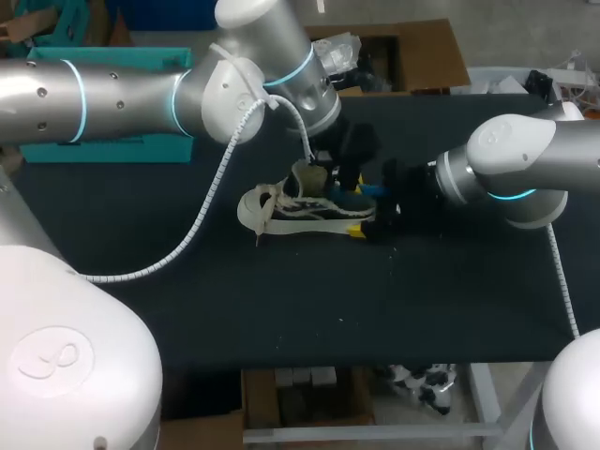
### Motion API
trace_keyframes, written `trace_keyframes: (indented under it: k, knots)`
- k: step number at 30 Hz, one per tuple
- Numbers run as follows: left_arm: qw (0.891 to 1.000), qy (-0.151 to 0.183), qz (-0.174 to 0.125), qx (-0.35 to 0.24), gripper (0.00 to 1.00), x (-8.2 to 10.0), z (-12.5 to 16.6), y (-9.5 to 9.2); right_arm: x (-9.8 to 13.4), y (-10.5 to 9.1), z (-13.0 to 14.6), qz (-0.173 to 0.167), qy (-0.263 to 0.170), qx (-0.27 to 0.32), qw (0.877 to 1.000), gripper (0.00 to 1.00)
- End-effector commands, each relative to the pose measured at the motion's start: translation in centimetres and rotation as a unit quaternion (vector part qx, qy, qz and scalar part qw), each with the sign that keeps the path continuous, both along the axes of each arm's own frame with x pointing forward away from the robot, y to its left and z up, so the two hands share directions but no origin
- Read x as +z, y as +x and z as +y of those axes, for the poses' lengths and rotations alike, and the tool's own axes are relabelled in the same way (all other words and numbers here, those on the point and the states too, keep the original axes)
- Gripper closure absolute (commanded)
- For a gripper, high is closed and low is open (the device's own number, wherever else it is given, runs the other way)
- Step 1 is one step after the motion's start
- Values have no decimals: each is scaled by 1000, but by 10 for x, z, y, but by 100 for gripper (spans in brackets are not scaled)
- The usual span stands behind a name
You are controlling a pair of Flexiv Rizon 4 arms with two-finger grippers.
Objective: Open the shoe tongue, take the insole out of the shoe, put the insole back into the shoe, and pack the shoe into the shoebox
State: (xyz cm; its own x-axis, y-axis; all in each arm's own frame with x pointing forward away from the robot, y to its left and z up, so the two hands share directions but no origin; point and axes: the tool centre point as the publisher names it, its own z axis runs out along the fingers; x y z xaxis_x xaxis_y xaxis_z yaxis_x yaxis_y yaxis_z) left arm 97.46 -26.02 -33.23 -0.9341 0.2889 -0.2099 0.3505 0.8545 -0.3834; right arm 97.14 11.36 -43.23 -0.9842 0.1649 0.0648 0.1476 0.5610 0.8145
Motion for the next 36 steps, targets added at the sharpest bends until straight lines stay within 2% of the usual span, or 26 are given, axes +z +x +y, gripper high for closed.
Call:
trace_keyframes:
  k: [1, 7, 14, 20, 24, 25, 26, 27, 32, 36]
  knots:
    - [1000, -21, -5, -9, 100, 16, 13, -10, -9, 1, 1, 0, 2, 1, 1000, 100]
    - [997, -56, -2, -47, 100, 42, 23, -24, -9, 1, 1, 0, 2, 1, 1000, 100]
    - [983, -131, 35, -120, 100, 67, 31, -33, -9, 1, 1, 0, 2, 1, 1000, 100]
    - [962, -195, 65, -181, 100, 89, 26, -38, -4, 4, -1, -3, -6, 7, 1000, 100]
    - [943, -232, 85, -223, 100, 105, 17, -39, 1, 5, -4, -5, -10, 8, 1000, 100]
    - [938, -240, 89, -233, 100, 109, 15, -42, 2, 5, -5, -5, -10, 9, 1000, 67]
    - [934, -246, 91, -242, 100, 113, 12, -44, 3, 5, -6, -3, -12, 8, 1000, 13]
    - [931, -252, 92, -249, 100, 118, 8, -46, 4, 5, -9, -1, -15, 7, 1000, 0]
    - [906, -283, 102, -297, 100, 139, -8, -59, 13, 0, -24, 4, -29, -5, 1000, 0]
    - [894, -296, 100, -322, 100, 155, -22, -73, 19, -4, -39, 11, -46, -12, 999, 0]
